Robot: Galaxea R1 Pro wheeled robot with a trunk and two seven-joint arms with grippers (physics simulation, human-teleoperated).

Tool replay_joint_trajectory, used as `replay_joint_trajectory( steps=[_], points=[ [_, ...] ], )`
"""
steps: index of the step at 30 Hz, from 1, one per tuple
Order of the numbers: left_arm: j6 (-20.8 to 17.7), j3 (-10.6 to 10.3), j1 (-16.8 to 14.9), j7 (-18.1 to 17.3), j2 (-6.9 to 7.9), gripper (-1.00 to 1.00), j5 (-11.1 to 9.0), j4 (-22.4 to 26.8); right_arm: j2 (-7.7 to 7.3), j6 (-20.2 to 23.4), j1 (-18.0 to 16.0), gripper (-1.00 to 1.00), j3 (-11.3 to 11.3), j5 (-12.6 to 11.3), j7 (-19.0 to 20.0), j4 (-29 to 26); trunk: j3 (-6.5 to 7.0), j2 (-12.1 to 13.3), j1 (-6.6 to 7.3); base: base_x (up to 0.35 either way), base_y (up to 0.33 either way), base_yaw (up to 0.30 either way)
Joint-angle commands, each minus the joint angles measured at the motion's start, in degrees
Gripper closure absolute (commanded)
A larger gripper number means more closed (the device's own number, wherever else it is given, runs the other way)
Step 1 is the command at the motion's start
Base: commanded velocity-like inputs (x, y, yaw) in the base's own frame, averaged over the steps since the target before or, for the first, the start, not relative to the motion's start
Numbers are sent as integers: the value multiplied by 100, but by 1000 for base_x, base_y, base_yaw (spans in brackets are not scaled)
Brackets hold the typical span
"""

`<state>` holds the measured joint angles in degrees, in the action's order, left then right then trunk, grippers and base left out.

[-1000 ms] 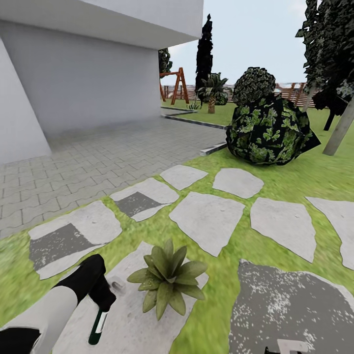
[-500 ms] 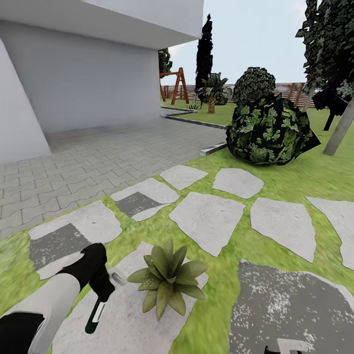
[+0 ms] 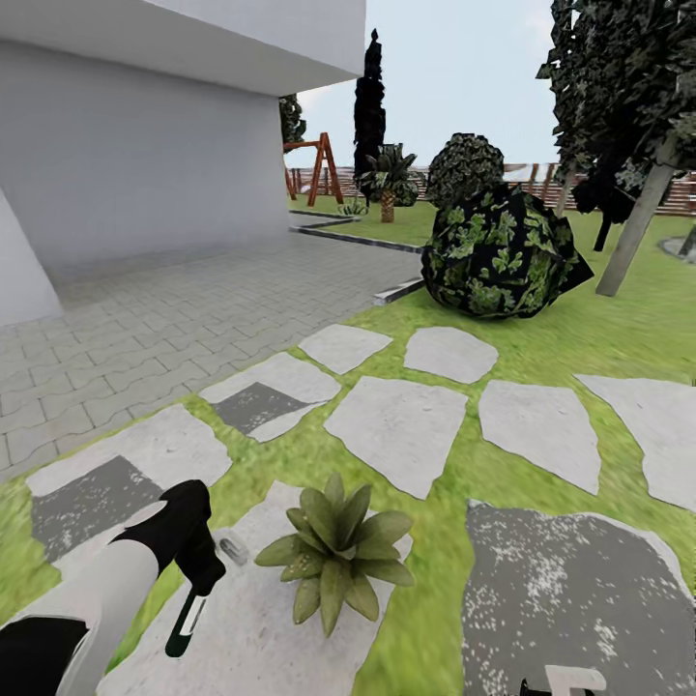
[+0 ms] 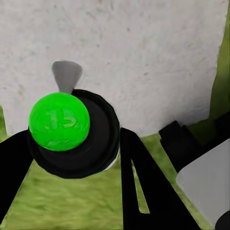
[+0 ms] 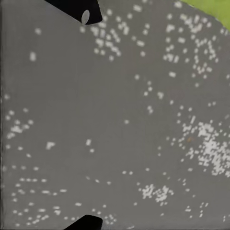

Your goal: Pick up the pesticide atomizer in the garden and spray insectifuge to fully cover both potted plants in the garden.

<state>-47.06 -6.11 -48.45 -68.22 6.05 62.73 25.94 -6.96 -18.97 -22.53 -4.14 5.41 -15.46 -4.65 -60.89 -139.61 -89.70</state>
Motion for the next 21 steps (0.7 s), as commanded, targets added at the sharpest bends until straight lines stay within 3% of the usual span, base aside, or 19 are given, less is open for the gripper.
replay_joint_trajectory(
  steps=[1,5,7,9,16,21],
  points=[
    [-40,-19,4,-44,-6,100,20,6,1,-19,-5,-100,-43,57,-17,8,-5,-2,0,162,294,-266],
    [-29,3,70,74,-43,100,18,-39,1,-19,-5,-100,-43,57,-18,8,-5,-2,0,250,166,-204],
    [-24,18,297,427,-61,100,-6,-44,1,-19,-5,-100,-43,57,-18,8,-5,-2,0,79,32,-61],
    [-23,29,411,566,-61,100,-48,-50,1,-19,-5,-100,-33,60,-18,8,-5,-2,0,19,8,-15],
    [-26,70,687,635,-52,100,-68,-51,-116,-19,-5,-100,-9,66,-10,16,-5,-2,0,3,1,-2],
    [-38,210,710,630,-2,100,-79,26,-128,-19,-5,-100,-8,66,-5,24,-5,-2,0,0,0,0]
  ],
)
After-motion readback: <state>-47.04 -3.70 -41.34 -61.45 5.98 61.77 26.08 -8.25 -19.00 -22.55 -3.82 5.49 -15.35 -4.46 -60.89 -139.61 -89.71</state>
